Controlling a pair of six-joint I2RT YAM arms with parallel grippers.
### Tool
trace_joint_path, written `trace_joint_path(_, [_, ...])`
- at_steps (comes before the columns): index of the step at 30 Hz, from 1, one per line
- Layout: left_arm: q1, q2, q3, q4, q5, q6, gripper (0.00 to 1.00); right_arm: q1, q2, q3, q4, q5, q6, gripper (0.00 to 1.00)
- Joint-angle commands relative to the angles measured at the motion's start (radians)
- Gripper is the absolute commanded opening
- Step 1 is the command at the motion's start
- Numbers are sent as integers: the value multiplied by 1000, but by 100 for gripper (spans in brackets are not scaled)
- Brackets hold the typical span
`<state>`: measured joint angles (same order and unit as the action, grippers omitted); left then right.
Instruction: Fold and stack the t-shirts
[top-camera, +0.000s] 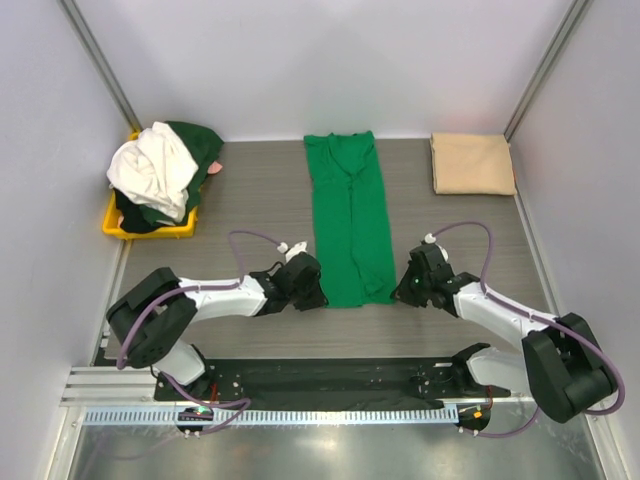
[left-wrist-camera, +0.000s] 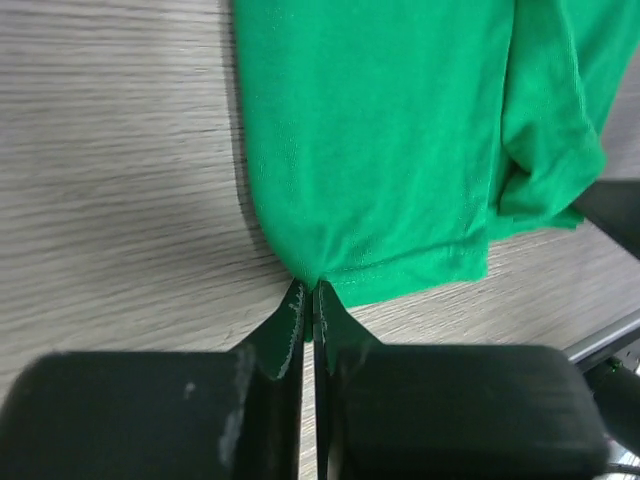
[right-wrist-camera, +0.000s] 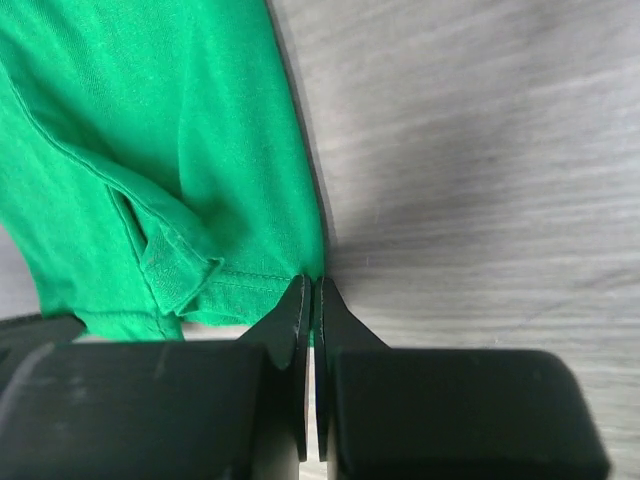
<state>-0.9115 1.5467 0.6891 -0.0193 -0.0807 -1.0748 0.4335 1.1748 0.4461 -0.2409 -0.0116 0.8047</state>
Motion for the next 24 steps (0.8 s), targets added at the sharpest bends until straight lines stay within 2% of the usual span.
trace_joint_path(1, [-21, -69, 1, -31, -62, -19, 0, 1, -71, -20, -47, -42, 8, 1])
trace_joint_path(8, [-125, -281, -2, -247, -166, -97, 0, 43, -314, -4, -230, -73, 57, 1])
trace_joint_path(13, [-204, -410, 24, -416, -226, -136, 0, 180, -425, 65, -357, 7, 157, 1])
trace_joint_path(19, [-170, -447, 162, -606, -352, -44, 0, 198, -310, 210, -376, 117, 117, 1])
trace_joint_path(24, [-32, -407, 248, -605, -294, 71, 0, 177, -156, 368, -367, 200, 41, 1])
